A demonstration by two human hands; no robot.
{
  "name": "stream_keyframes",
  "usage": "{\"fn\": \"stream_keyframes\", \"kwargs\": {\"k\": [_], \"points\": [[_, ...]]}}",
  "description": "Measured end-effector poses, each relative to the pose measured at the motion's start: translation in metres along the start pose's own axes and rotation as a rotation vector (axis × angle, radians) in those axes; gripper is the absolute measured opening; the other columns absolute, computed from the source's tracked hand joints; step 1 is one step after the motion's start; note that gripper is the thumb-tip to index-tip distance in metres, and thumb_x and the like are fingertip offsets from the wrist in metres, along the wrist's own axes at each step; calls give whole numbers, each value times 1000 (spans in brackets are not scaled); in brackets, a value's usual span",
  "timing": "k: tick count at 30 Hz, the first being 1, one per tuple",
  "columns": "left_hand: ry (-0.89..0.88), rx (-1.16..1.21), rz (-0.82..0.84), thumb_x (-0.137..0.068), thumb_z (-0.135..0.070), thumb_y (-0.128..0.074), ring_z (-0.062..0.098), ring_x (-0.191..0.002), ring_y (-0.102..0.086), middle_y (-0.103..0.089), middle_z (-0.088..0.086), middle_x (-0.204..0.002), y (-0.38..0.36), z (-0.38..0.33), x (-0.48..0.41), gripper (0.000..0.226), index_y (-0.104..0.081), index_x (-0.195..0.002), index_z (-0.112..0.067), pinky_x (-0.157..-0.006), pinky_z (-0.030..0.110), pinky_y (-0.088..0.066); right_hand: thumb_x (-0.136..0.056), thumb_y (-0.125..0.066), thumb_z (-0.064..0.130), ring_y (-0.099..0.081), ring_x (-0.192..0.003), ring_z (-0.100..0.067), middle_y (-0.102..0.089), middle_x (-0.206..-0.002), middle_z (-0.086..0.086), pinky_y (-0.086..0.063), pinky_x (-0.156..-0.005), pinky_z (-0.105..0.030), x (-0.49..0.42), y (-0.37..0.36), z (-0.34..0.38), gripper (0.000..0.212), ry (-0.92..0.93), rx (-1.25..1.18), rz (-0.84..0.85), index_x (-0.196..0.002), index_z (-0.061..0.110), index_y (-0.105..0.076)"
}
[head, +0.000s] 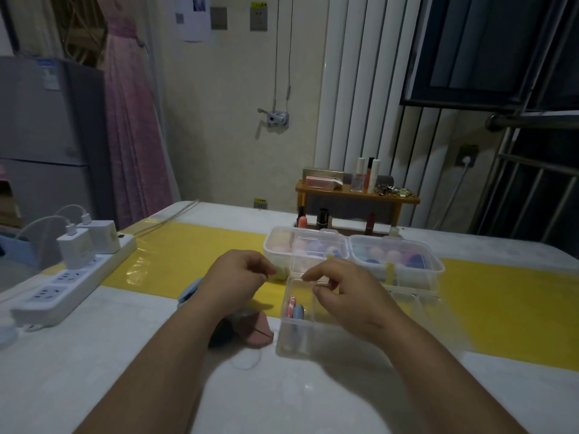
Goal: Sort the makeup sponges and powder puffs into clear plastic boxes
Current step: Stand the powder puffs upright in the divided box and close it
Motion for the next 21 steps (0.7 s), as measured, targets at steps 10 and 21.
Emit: {"fn": "stream_keyframes", "kwargs": {"k": [10, 21], "points": [[48, -468, 244, -79, -6, -54, 6, -90, -60, -61, -18, -88, 3, 1, 7, 38, -71, -75, -40, -73, 23, -51, -99, -54, 23, -55, -92, 5, -56, -102, 26, -47, -76, -15, -1, -3, -8, 26, -77, -100, -8, -119, 34, -66], [-44, -628, 294, -80, -33, -70, -1, -78, -59, -64, -21, -79, 4, -2, 12, 7, -73, -80, -39, -59, 16, -40, -98, -55, 20, -55, -89, 5, -56, -95, 28, -46, -76, -14, -1, -1, -7, 27, -79, -95, -2, -117, 33, -68]]}}
Point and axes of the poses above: each hand's wrist, its own x-axis away from the middle knuckle, its own y-axis out of the back of the hand, z = x × y, the point moved 2 cm from there along -x, towards the middle knuckle
